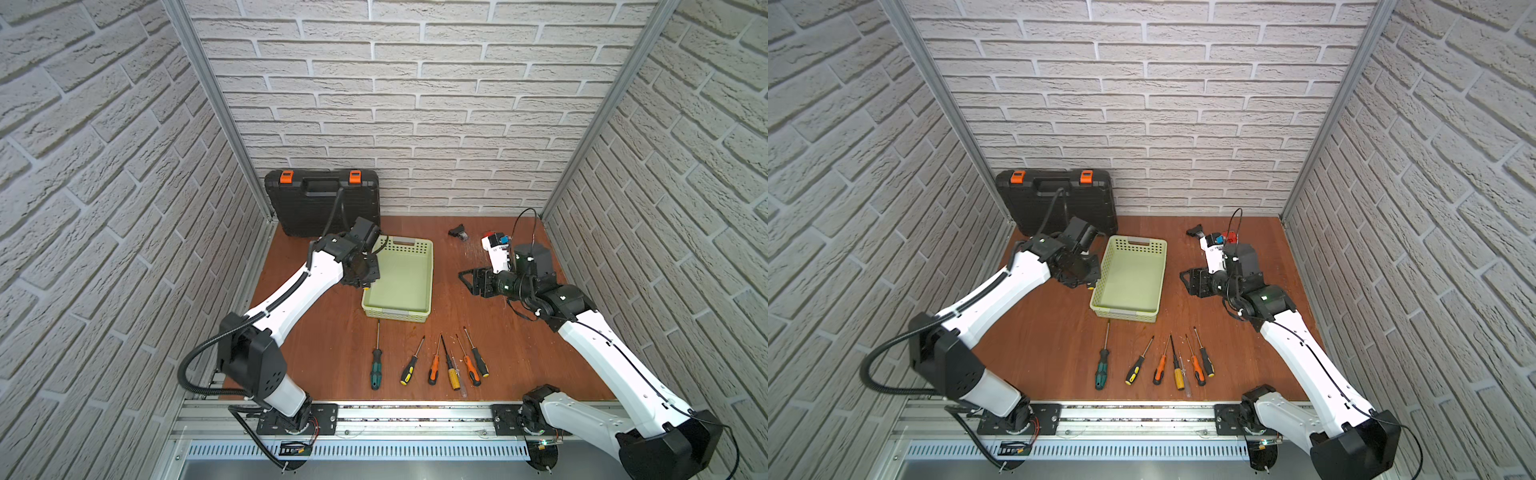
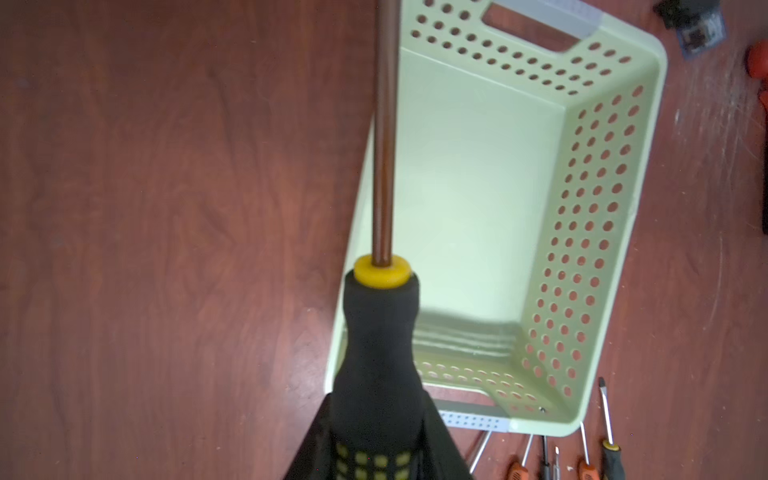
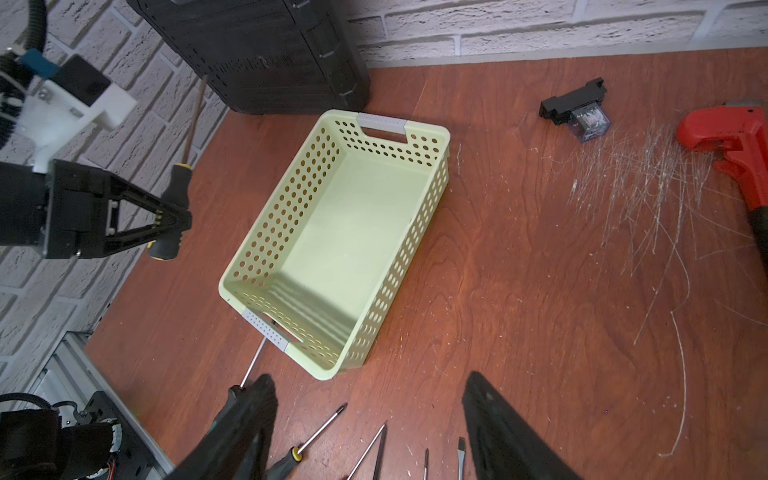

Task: Put the screwdriver in the bin
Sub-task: 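Lift the black-yellow screwdriver with the left gripper and carry it over the basket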

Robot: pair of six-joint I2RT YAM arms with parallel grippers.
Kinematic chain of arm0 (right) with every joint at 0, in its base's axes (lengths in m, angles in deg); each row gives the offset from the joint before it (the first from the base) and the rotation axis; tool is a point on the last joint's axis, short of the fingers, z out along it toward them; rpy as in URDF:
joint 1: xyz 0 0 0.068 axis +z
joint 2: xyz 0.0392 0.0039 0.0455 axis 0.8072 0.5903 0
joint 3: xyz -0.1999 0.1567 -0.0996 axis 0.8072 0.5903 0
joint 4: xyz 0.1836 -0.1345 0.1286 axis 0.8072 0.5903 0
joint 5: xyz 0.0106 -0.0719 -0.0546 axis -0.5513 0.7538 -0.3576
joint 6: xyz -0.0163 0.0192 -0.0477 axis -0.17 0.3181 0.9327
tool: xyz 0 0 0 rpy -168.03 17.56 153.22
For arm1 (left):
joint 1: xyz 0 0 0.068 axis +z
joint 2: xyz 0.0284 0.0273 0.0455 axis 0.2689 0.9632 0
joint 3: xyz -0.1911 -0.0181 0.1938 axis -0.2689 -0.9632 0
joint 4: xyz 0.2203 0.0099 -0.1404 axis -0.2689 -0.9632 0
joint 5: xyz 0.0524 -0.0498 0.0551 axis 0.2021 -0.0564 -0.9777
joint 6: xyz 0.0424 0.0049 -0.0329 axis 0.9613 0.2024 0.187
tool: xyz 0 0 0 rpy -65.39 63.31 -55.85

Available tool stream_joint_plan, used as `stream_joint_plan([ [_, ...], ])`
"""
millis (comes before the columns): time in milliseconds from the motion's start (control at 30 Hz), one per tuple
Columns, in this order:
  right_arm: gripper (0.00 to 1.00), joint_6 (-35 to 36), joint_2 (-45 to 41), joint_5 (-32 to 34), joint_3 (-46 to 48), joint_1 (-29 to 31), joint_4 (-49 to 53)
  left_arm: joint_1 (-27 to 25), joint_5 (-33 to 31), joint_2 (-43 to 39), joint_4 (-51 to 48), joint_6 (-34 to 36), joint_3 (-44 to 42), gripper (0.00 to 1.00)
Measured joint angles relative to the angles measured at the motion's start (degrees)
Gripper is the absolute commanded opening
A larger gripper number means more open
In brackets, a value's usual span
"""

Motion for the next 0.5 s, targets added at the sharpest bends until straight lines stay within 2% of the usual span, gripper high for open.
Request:
stream_joint_plan([
  [267,0.72,0.17,0.61,-0.07,0.68,0.0,2.73,-2.25,5.81,12.72,1.22,4.07,5.35,0.0],
  [500,0.72,0.07,0.55,0.44,7.08,0.0,5.27,-2.27,7.1,19.34,1.77,7.17,6.78,0.0],
])
